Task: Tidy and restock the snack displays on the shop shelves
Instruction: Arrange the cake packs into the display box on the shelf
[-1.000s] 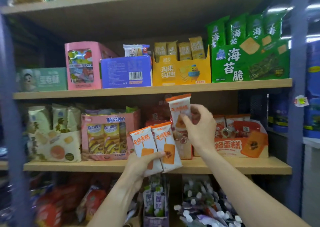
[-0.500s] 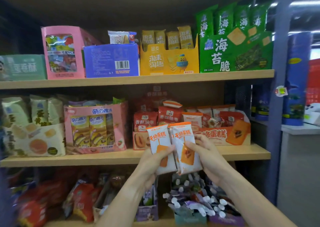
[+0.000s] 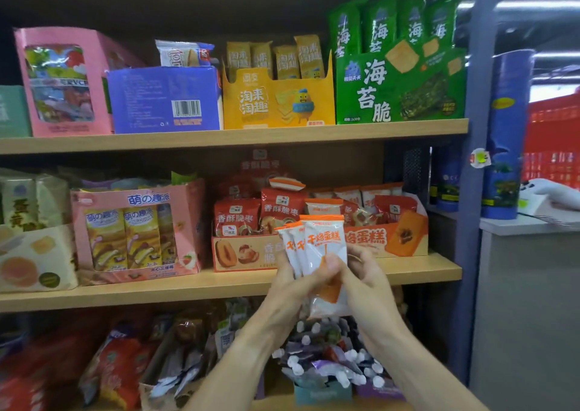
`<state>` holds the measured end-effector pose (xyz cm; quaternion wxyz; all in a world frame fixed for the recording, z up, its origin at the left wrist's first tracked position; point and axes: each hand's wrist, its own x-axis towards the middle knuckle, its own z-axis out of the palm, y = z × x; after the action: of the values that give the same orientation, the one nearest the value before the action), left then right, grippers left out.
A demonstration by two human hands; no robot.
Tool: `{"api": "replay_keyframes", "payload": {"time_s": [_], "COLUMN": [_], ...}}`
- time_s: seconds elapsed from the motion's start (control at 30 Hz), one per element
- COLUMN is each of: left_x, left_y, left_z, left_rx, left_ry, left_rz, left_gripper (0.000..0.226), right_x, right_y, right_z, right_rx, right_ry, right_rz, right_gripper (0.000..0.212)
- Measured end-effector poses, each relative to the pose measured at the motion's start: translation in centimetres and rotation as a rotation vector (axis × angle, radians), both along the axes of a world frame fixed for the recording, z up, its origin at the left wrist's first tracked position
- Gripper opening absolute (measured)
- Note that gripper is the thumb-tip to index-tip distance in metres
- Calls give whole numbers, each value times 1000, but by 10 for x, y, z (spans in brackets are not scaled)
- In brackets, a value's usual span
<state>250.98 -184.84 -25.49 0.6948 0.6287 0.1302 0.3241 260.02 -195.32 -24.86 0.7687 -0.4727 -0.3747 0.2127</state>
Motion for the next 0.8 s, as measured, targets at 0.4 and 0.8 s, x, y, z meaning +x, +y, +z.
{"api": "replay_keyframes", "payload": {"time_s": [0.4, 0.8], "left_x": [2, -20], "left_y": [0, 8], "left_z": [11, 2], "left_rx": [-37, -127], "left_ry": [-65, -16], "left_rz": [85, 244], "left_gripper": [50, 49], "right_x": [3, 86], "right_y": [14, 88], "right_z": [0, 44], "right_rx": [30, -421], "right_ry": [24, -680], "right_rz": [13, -585], "right_gripper": [22, 40]}}
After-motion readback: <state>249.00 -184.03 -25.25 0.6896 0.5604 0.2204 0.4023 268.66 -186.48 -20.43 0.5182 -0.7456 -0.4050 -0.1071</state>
